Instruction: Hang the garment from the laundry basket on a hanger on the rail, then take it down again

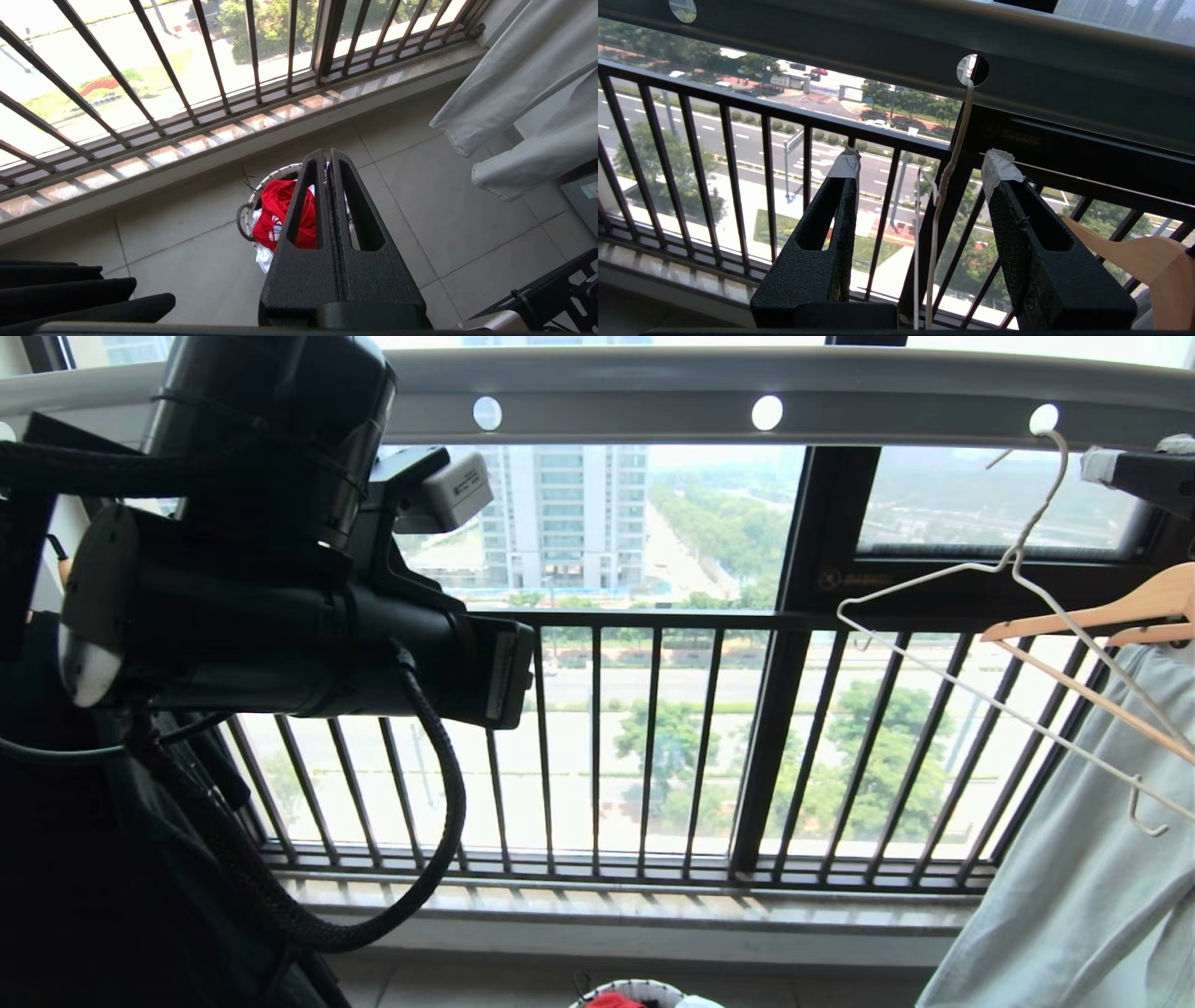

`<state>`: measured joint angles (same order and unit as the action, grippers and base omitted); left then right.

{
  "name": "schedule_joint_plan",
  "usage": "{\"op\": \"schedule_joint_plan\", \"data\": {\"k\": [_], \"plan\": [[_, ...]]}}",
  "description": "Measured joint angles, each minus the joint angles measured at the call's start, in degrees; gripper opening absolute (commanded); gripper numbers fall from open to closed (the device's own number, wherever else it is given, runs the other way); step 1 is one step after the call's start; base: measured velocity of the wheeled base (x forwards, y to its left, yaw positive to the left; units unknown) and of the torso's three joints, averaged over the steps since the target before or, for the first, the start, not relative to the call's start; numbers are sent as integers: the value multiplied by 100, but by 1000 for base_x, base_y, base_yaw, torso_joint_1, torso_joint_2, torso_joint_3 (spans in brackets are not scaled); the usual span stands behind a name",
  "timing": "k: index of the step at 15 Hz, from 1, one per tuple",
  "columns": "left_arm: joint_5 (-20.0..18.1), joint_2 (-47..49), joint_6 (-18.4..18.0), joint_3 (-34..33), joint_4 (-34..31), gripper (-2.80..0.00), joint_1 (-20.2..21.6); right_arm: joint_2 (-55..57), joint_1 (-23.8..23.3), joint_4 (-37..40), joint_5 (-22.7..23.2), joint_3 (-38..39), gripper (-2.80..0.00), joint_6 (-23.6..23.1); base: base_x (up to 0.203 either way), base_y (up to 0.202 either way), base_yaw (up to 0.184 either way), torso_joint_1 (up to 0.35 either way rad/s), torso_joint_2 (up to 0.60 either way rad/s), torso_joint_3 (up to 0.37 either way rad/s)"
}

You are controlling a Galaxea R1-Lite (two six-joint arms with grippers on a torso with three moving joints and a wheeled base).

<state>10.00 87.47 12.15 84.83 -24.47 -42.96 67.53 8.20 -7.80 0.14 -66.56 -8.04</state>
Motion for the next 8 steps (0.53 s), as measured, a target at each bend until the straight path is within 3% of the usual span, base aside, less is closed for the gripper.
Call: {"op": "schedule_joint_plan", "data": {"k": [3, 5, 8], "plan": [[-38, -626, 36, -415, -26, -280, -78, -734, 37, 355, 401, 24, -280, 223, 0, 0, 0, 0, 0, 0], [-40, -1202, 135, -1111, -39, -280, -2, -1267, 41, 915, 439, 84, -280, 334, 0, 0, 0, 0, 0, 0], [-33, -2399, 279, -2299, -45, -280, 506, -2253, 45, 1715, 421, 255, -280, 658, 0, 0, 0, 0, 0, 0]]}}
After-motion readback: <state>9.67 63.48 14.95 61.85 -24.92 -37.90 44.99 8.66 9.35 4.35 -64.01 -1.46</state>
